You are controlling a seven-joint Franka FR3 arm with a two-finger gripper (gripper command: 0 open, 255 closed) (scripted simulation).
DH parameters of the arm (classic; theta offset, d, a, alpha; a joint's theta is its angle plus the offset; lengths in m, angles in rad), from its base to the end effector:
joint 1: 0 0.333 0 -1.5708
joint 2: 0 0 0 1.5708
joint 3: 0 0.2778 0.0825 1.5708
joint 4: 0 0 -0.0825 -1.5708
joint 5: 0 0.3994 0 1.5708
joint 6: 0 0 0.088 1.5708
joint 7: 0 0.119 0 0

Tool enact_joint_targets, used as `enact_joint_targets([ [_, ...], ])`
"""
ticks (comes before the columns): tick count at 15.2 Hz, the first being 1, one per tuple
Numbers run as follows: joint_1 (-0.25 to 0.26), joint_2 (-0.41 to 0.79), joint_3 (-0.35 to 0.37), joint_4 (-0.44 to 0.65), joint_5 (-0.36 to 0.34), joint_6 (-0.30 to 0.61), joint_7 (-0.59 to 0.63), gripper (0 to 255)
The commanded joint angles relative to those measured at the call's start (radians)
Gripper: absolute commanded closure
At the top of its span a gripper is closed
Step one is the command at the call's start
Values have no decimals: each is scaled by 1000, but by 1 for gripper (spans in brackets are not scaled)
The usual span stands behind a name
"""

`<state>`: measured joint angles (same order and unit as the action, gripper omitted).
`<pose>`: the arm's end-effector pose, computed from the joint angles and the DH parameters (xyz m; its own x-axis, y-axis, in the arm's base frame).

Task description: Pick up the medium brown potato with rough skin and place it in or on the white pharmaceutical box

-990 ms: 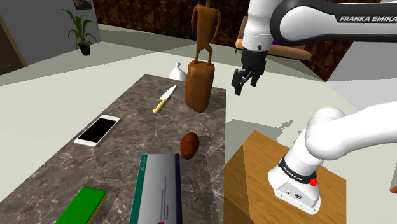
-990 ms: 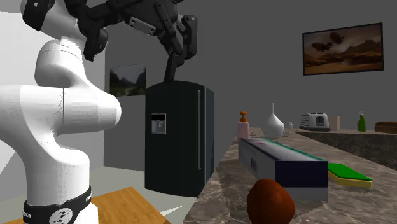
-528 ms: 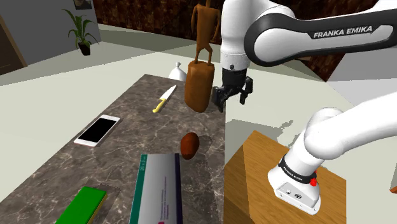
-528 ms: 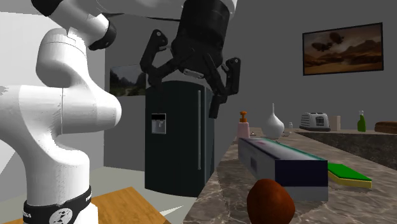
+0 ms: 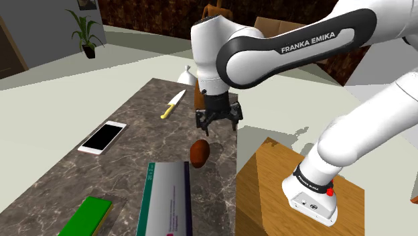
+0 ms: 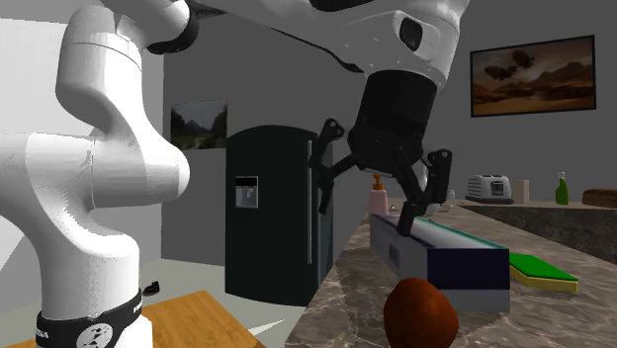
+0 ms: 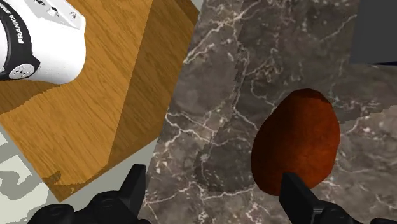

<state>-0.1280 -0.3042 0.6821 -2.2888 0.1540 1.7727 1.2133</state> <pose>0.3847 0.2523 0.3705 0.7201 -0.6926 -0.0431 -0.6598 -0.7026 0.2666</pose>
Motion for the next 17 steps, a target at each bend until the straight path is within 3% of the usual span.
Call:
enact_joint_targets([
  [1, -25, 103, 49, 44, -21, 30, 129, 0],
  [4, -44, 273, 103, 124, -84, 64, 324, 0],
  [7, -25, 438, 112, 208, -158, 87, 503, 0],
  [17, -14, 459, 104, 122, -172, 189, 514, 0],
])
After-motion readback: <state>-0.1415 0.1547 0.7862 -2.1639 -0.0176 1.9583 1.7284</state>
